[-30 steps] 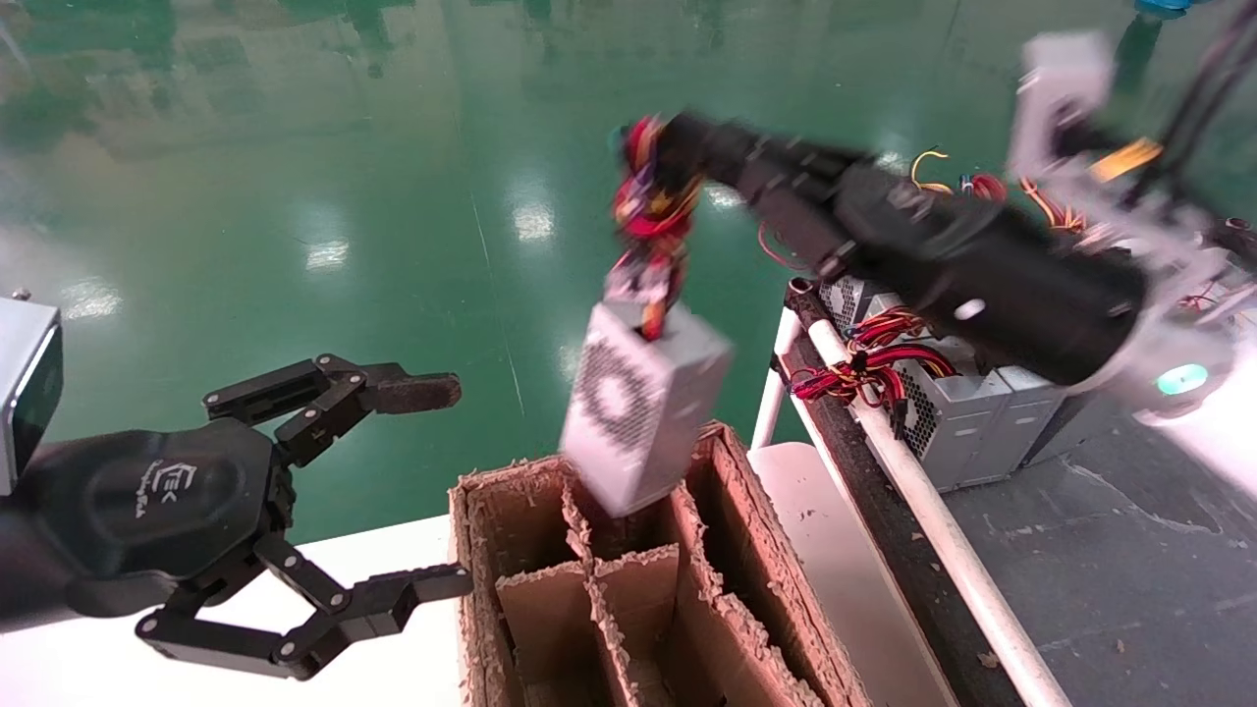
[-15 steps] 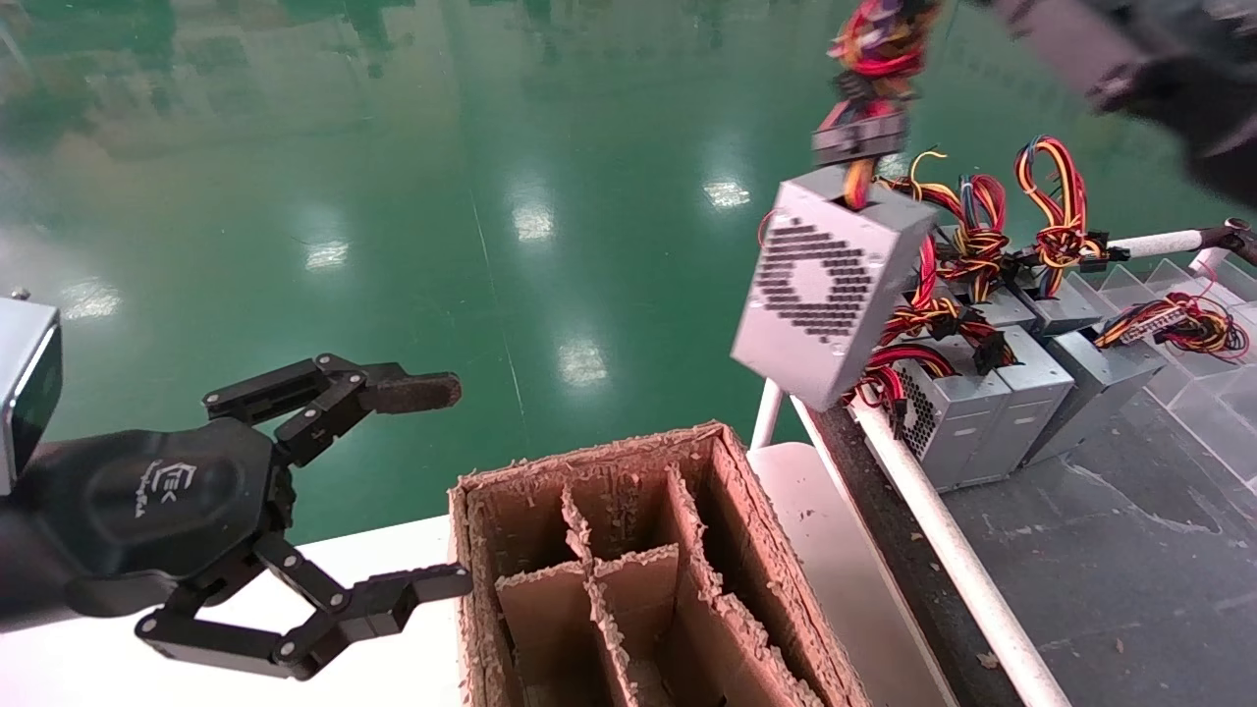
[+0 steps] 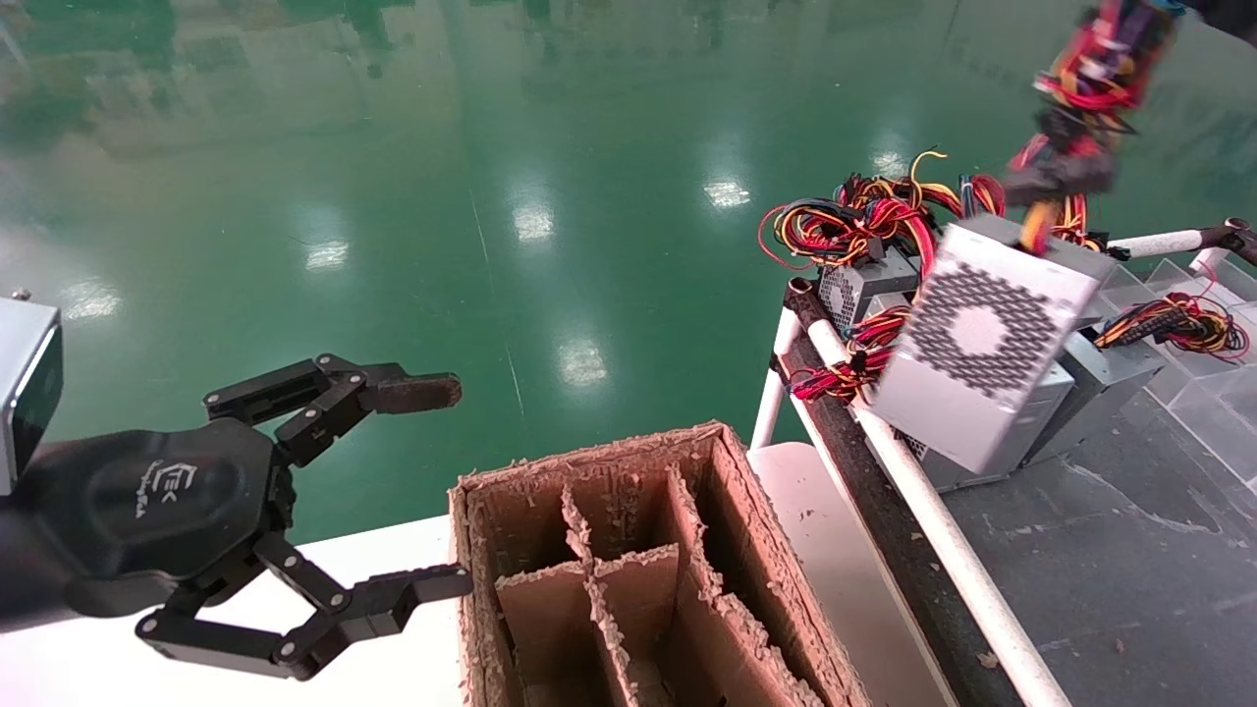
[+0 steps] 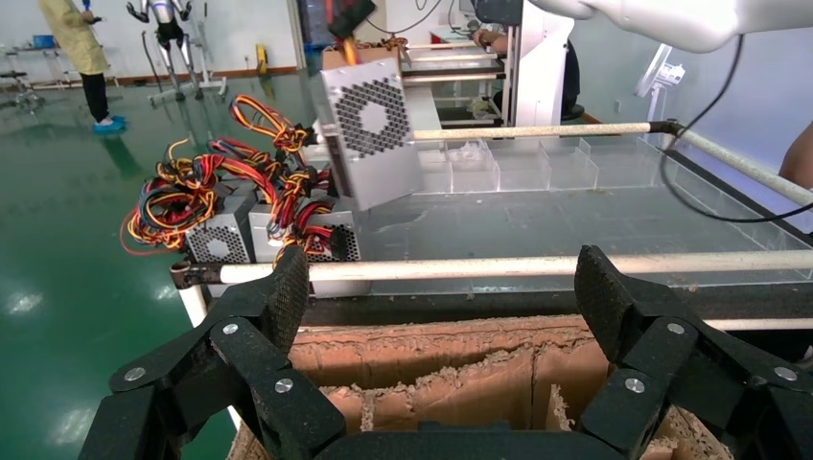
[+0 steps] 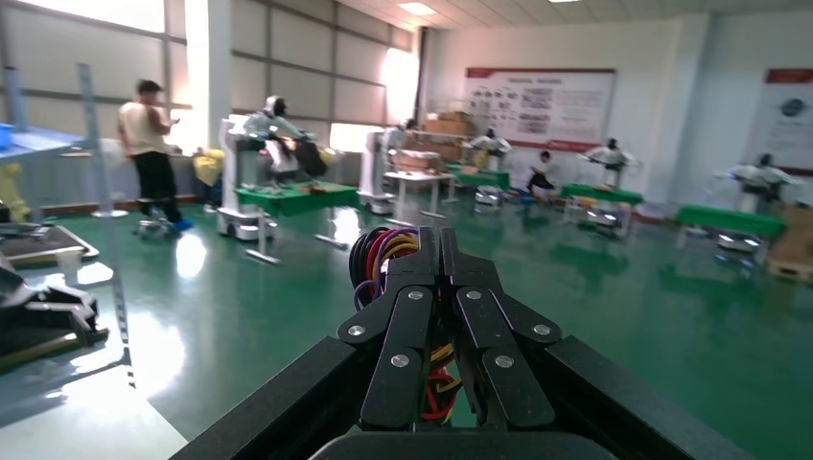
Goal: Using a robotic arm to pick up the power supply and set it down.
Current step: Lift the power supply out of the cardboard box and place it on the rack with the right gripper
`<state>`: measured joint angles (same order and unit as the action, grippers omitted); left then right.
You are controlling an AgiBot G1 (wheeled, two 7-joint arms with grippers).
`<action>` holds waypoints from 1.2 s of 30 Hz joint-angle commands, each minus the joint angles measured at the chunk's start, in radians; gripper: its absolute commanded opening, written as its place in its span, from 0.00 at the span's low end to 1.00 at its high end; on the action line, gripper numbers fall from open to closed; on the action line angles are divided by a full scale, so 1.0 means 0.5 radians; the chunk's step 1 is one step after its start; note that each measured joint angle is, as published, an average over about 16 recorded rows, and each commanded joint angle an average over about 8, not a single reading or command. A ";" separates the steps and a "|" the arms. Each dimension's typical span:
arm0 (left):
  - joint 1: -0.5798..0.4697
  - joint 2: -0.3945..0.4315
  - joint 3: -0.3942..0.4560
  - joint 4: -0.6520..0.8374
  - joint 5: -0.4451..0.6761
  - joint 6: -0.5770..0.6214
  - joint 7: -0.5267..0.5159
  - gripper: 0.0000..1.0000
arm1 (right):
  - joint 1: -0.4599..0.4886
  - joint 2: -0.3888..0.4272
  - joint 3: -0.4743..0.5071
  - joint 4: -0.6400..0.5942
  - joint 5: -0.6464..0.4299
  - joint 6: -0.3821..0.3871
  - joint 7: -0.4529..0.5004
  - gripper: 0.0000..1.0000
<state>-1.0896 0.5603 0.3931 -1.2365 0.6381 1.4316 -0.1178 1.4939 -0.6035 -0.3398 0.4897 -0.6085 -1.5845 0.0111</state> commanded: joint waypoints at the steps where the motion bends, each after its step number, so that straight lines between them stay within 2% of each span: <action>1: 0.000 0.000 0.000 0.000 0.000 0.000 0.000 1.00 | -0.052 0.066 0.005 0.011 0.034 -0.004 0.010 0.00; 9: 0.000 0.000 0.000 0.000 0.000 0.000 0.000 1.00 | -0.306 0.263 0.006 0.019 0.138 0.006 -0.096 0.00; 15: 0.000 0.000 0.000 0.000 0.000 0.000 0.000 1.00 | -0.449 0.311 -0.003 -0.109 0.173 0.018 -0.197 0.00; 24: 0.000 0.000 0.000 0.000 0.000 0.000 0.000 1.00 | -0.520 0.274 -0.056 -0.253 0.145 0.022 -0.289 0.00; 36: 0.000 0.000 0.000 0.000 0.000 0.000 0.000 1.00 | -0.506 0.118 -0.130 -0.313 0.087 0.048 -0.330 0.00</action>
<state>-1.0896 0.5602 0.3932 -1.2365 0.6380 1.4316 -0.1178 1.2403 -0.5413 -0.4043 0.3368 -0.5645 -1.5613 -0.1521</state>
